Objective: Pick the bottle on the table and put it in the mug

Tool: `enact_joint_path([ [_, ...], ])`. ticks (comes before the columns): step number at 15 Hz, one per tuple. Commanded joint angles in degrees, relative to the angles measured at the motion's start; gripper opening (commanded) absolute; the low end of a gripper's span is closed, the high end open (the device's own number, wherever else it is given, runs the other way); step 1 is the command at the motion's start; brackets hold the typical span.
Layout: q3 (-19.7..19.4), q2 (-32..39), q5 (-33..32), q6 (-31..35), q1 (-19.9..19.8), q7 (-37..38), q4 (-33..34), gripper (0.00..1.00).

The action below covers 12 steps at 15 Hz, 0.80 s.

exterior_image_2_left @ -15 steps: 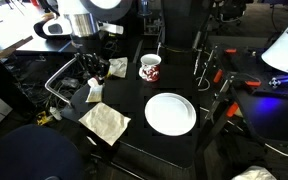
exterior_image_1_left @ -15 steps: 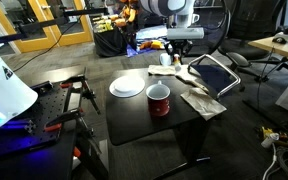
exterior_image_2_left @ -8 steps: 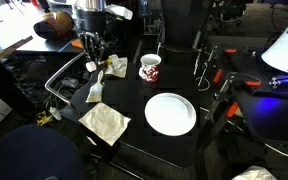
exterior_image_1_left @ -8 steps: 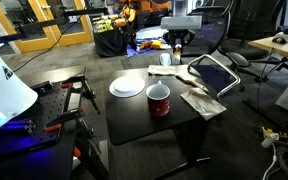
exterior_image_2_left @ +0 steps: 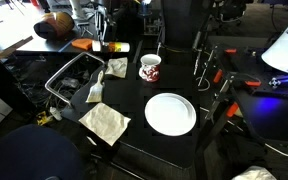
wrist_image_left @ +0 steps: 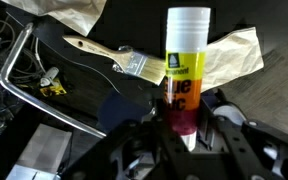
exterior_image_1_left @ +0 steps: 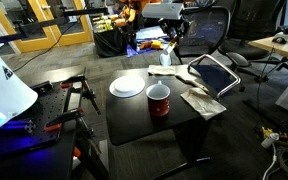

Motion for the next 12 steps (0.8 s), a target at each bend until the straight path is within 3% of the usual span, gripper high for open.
enact_joint_path([
  [1,-3.5,-8.0,-1.5,4.8,2.8,12.4,-8.9,0.08],
  [10,-12.7,-18.8,-10.8,4.7,9.4,34.9,-20.4,0.08],
  [11,-11.2,-14.7,-9.0,4.0,7.9,31.3,-16.4,0.33],
  [12,-11.6,-15.7,-9.4,4.0,8.2,32.3,-17.5,0.33],
])
